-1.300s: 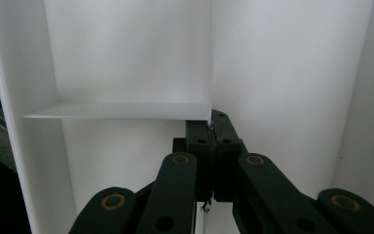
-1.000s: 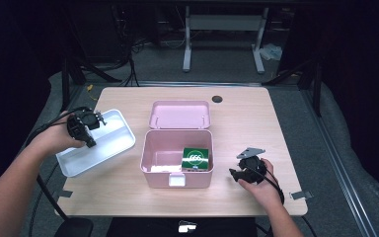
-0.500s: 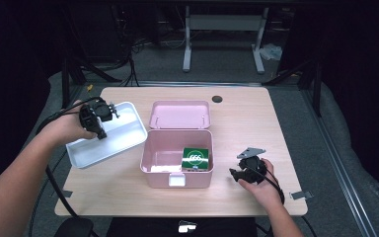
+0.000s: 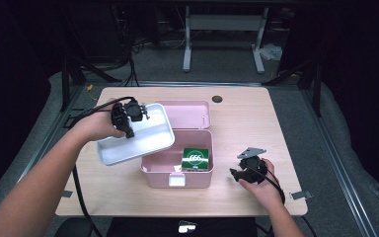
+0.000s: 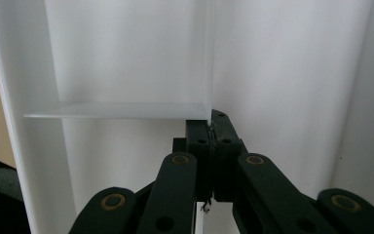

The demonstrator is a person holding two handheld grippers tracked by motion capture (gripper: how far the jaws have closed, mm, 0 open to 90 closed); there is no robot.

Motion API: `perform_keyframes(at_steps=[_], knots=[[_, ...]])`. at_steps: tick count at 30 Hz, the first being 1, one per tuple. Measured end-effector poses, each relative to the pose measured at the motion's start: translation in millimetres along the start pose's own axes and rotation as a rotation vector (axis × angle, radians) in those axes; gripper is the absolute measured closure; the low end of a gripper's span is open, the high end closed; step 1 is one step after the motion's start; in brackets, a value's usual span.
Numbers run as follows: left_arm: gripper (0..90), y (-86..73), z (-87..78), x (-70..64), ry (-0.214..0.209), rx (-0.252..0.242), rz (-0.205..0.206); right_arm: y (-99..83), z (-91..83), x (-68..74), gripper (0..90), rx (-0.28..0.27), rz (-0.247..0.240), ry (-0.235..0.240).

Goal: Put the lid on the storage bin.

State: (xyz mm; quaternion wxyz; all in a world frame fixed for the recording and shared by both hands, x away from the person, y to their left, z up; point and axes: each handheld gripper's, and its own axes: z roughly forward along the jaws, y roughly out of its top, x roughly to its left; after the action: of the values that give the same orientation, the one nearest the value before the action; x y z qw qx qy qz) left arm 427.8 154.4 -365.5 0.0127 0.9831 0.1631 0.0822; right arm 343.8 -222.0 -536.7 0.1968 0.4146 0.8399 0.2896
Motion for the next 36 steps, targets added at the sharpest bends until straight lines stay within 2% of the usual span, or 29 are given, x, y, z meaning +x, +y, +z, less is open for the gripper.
perform_keyframes(at_steps=[5, 17, 29, 36], knots=[[89.1, 20.7, 2.2, -8.1, -0.007, 0.003, 0.045, 0.2, -0.6, 0.1, 42.7, -0.004, 0.004, -0.002], [89.1, 50.7, 7.4, -21.0, -0.017, -0.017, 0.116, 0.1, -1.2, -1.1, 42.7, -0.005, 0.002, -0.002], [89.1, 71.0, 12.1, -31.9, -0.021, -0.024, 0.165, -0.1, -2.1, -2.0, 42.7, -0.01, 0.004, -0.003], [89.1, 78.8, 12.4, -37.1, -0.014, -0.048, 0.199, -0.1, -2.2, -2.2, 42.7, -0.01, 0.004, -0.004]])
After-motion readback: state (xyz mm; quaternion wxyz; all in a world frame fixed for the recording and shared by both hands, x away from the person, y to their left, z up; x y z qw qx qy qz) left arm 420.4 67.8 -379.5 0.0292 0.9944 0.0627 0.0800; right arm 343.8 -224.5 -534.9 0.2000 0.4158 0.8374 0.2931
